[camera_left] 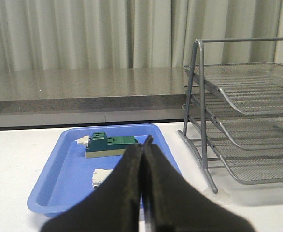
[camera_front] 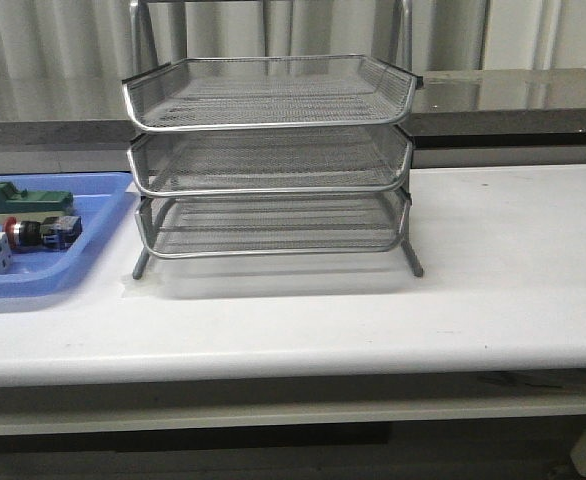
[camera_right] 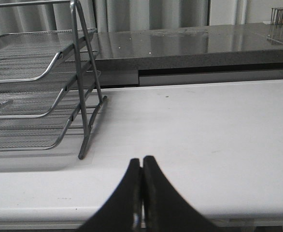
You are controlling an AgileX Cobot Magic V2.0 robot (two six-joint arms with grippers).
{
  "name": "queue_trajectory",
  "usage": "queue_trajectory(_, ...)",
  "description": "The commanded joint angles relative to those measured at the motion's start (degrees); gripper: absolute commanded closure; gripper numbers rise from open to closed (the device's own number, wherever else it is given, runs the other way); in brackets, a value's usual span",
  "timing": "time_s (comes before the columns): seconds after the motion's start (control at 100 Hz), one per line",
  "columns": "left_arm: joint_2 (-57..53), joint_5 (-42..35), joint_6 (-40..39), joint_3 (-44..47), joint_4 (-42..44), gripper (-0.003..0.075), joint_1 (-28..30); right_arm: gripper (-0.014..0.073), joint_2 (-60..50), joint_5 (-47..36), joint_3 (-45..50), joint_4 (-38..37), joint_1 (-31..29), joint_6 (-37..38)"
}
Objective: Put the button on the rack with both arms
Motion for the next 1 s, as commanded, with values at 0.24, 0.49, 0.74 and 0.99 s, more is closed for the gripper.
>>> queue_trajectory(0.24,-1.87,-4.55,-0.56,3.26,-0.30,0.0741,0.15,0.0654,-1.20,-4.18,-1.14,-0.41,-0.38,-0.30)
queue_trajectory(0.49,-1.87,-4.55,-0.56,3.26,-0.30,0.0741,0.15,0.0654,-1.20,-4.19,-1.19,-0.41,-0.38,-0.30)
queue_trajectory(0.74,-1.87,-4.55,-0.56,3.26,-0.30,0.0741,0.15,0.0654,0.96,3.24,-5.25,1.53,-0.38,-0.30)
queue_trajectory(0.99,-1.87,-4.55,-0.56,3.26,-0.30,0.0741,0.15,0.0654,12.08,6.63,-13.49,2.95,-0.38,-0.05)
